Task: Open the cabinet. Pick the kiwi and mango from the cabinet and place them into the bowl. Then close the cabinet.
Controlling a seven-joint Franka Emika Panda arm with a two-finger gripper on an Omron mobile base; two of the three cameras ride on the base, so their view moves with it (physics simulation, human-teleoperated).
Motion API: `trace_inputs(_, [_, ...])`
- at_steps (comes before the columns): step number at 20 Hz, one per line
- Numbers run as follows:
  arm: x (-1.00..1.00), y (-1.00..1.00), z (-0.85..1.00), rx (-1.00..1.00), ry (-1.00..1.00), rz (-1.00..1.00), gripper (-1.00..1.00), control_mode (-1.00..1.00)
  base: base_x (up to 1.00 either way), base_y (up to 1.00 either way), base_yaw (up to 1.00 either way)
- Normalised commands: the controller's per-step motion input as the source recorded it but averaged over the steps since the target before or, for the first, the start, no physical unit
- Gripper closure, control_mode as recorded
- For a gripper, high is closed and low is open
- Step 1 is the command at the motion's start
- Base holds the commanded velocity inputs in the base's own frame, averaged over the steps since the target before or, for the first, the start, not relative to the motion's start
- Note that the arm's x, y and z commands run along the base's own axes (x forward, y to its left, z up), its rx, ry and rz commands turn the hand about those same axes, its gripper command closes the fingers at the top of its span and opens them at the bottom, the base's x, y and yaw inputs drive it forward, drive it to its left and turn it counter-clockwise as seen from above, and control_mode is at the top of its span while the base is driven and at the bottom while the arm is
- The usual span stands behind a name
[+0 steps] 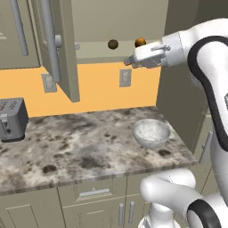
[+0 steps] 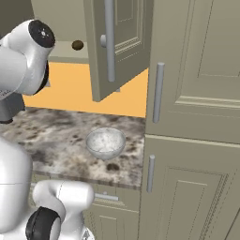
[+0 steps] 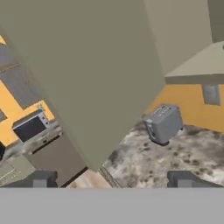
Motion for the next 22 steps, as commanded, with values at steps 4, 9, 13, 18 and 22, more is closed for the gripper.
trace_inputs(4, [0.00,-0.44,-0.47,-0.62,-0.23,-0.24,-1.00,-1.00,0.00,0.00,0.00])
trace_inputs(9, [0.51,-0.06,-0.14,-0.22,-0.10,-0.19,-1.00,-1.00,0.00,0.00,0.00])
trace_inputs(13, [0.81,0.00,0.15,0.00,0.00,-0.17,-1.00,-1.00,0.00,0.00,0.00])
trace_inputs(18, [0.77,-0.22,0.00,0.00,0.00,-0.26,-1.00,-1.00,0.00,0.00,0.00])
trace_inputs(22, [0.81,-0.22,0.00,0.00,0.00,-0.26,-1.00,-1.00,0.00,0.00,0.00])
